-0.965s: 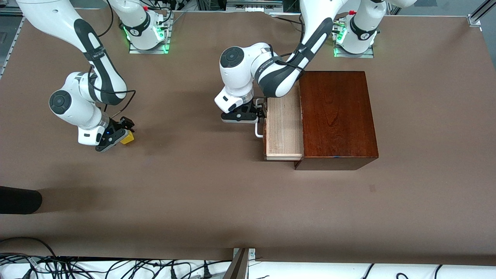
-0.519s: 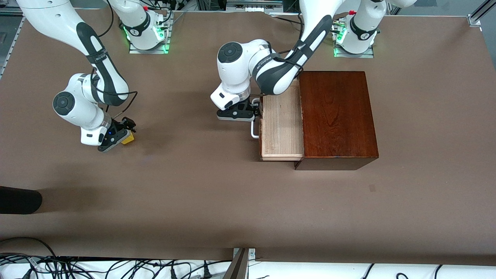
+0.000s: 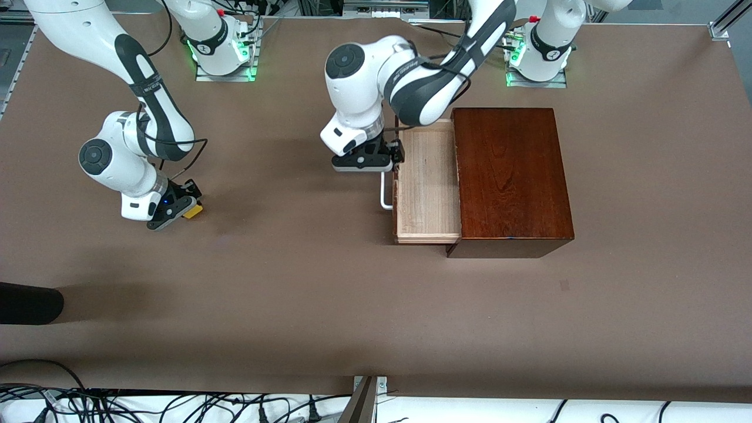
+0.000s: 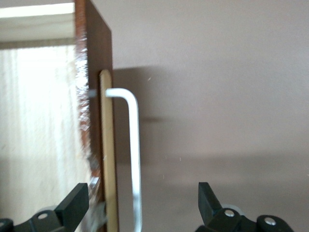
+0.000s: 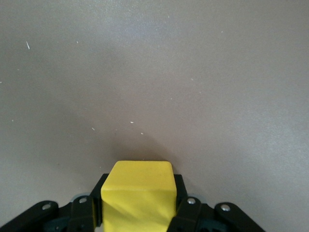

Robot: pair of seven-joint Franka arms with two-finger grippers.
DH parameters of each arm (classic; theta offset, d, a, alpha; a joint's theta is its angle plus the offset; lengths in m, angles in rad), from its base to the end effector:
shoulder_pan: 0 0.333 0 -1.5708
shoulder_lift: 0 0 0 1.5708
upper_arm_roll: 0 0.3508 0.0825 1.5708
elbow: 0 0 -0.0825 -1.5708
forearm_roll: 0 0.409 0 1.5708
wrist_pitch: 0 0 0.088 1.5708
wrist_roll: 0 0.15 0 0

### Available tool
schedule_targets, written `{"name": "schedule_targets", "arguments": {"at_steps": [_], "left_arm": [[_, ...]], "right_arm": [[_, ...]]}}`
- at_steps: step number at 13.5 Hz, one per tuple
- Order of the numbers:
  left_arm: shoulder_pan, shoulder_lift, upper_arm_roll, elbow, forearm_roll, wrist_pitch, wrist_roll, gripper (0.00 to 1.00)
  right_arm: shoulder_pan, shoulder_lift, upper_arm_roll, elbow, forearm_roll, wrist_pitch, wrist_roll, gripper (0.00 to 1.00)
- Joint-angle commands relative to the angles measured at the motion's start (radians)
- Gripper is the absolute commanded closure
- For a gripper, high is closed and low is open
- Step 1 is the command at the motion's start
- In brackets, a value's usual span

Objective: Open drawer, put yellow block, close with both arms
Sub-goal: 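Pull the drawer open with the left gripper while the right gripper grasps the cube, then release the handle and raise the left gripper while the right gripper lifts the cube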

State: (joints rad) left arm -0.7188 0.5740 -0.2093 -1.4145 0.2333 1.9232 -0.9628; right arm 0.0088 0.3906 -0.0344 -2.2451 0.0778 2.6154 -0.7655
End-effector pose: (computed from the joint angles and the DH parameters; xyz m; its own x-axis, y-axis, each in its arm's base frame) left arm 0.4876 -0.5655 0.3441 0.9983 -0.0246 0.0519 -0.0192 -0.9946 -0.1024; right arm 0.5650 -0.0154 0.1566 0.7809 0.6246 0.0023 0.6244 -0.7805 -0.0319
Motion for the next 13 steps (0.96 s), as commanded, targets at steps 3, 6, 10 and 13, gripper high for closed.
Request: {"name": "schedule_targets", "arguments": {"at_steps": [3, 6, 10, 13], "left_arm": [[0.065, -0.172, -0.018, -0.011, -0.112, -0.133, 0.032, 0.0], [0.165, -0.245, -0.018, -0.024, -0.192, -0.2, 0.096, 0.0], [0.312, -0.347, -0.015, -0.038, -0.241, -0.332, 0.286, 0.0], [0.384, -0.404, 0.019, -0.053, -0.241, -0.388, 0.447, 0.0]], "right_arm": [[-0.01, -0.058, 0.008, 0.037, 0.022, -0.099, -0.017, 0.79], [-0.006, -0.099, 0.008, 0.148, 0.034, -0.271, -0.006, 0.79], [0.0, -0.125, 0.042, 0.318, 0.054, -0.454, 0.11, 0.79], [0.0, -0.134, 0.1, 0.427, 0.036, -0.595, 0.253, 0.79]]}}
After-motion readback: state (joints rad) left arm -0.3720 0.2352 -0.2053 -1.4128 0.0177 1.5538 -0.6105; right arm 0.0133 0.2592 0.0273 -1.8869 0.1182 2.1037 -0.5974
